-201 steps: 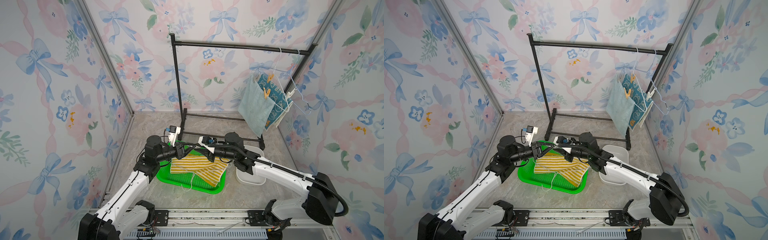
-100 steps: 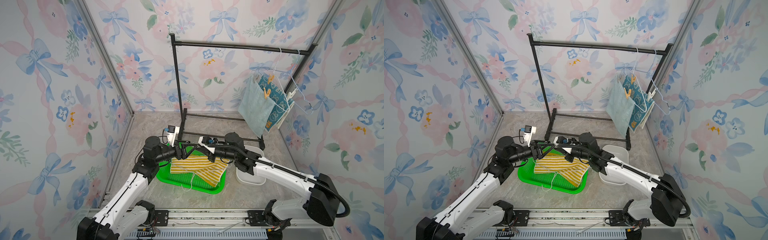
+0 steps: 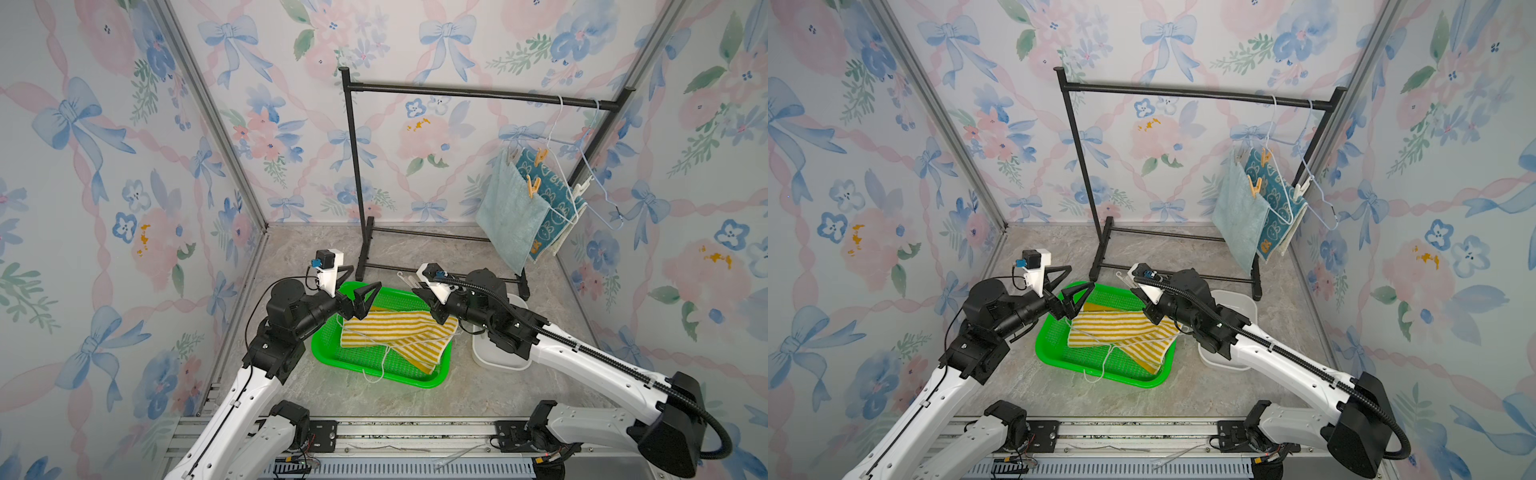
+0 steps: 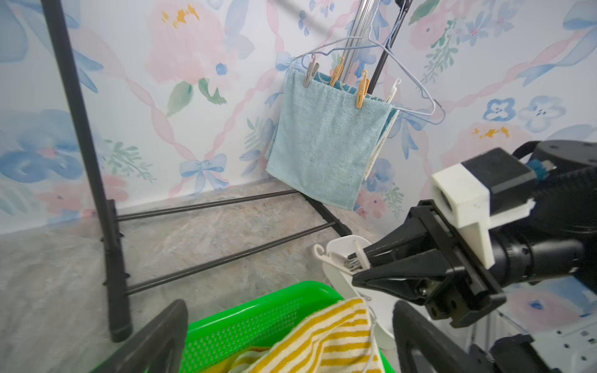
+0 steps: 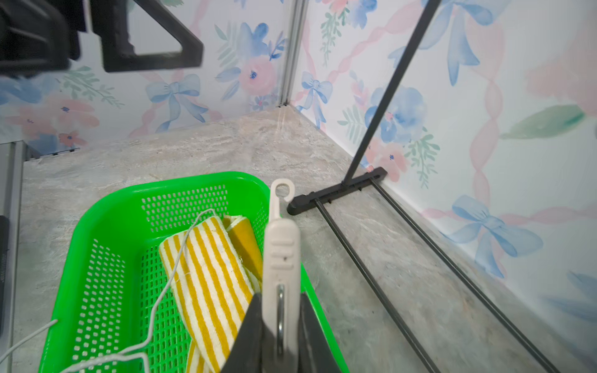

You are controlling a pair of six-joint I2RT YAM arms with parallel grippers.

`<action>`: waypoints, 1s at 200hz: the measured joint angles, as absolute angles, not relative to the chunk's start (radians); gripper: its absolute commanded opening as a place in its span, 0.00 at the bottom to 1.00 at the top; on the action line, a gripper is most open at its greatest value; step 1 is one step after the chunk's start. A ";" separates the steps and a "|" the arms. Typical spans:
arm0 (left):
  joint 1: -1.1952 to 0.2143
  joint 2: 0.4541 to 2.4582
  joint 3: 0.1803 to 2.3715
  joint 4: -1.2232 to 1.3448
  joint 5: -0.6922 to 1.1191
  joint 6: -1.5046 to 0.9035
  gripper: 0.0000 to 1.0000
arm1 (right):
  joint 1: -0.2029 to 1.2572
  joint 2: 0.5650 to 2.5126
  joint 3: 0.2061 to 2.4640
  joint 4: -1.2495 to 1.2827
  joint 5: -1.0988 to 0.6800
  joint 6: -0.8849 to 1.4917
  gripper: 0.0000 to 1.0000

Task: Remove the clothespins securing towels to the hanger
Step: Place the clothespin in the storage box.

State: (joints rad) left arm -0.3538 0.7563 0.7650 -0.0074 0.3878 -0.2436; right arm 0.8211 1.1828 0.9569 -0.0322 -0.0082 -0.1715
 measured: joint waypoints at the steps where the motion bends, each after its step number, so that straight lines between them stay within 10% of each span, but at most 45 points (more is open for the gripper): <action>1: -0.354 0.754 0.765 -0.009 0.386 -0.239 0.98 | 0.821 1.179 0.957 -0.040 -0.001 -0.166 0.00; 200: -0.354 0.726 0.564 -0.048 0.102 0.113 0.98 | 0.395 1.025 0.709 -0.560 0.182 0.417 0.01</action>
